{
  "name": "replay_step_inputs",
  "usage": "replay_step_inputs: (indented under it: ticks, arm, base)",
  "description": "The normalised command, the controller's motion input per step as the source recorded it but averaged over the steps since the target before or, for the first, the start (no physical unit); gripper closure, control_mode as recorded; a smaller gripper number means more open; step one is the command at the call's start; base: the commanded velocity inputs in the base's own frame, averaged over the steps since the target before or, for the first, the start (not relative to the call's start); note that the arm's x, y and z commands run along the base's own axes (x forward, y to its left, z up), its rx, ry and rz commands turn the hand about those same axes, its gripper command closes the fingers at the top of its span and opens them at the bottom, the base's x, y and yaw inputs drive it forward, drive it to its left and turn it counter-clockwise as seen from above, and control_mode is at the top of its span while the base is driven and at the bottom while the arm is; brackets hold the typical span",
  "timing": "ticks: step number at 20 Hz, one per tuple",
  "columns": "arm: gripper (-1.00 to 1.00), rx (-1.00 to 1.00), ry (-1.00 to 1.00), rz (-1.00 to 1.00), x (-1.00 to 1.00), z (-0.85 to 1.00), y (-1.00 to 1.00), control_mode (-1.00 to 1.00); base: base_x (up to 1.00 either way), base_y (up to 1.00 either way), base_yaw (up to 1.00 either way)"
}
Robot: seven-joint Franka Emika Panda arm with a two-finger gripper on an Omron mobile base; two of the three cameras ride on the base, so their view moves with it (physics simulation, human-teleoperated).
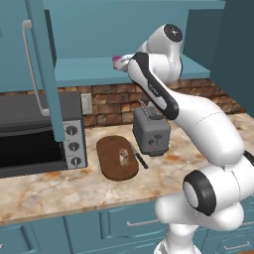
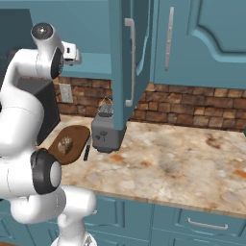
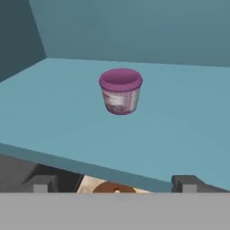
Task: Pick the bread, place it on the cutting board, pick the jam, place it on the counter, and close the cabinet.
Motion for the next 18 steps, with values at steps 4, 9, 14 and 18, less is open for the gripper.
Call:
replay_step_inputs:
  ticks: [4, 9, 14, 18]
  arm:
    - [-1.0, 0.0, -0.07, 0.0, 0.11, 0.0, 0.04, -1.0]
    - [-1.0, 0.0, -0.02, 0.0, 0.13, -0.01, 0.0, -1.0]
    - [-1.0, 0.0, 0.0, 0.0, 0.22, 0.0, 0.0, -1.0]
    - [-1.0, 0.0, 0.0, 0.0, 0.21, 0.0, 0.03, -1.0]
  base:
    - [0.0, 0.0, 0.0]
    - [0.0, 0.0, 0.0]
    - [0.0, 0.0, 0.0]
    - [0.0, 0.0, 0.0]
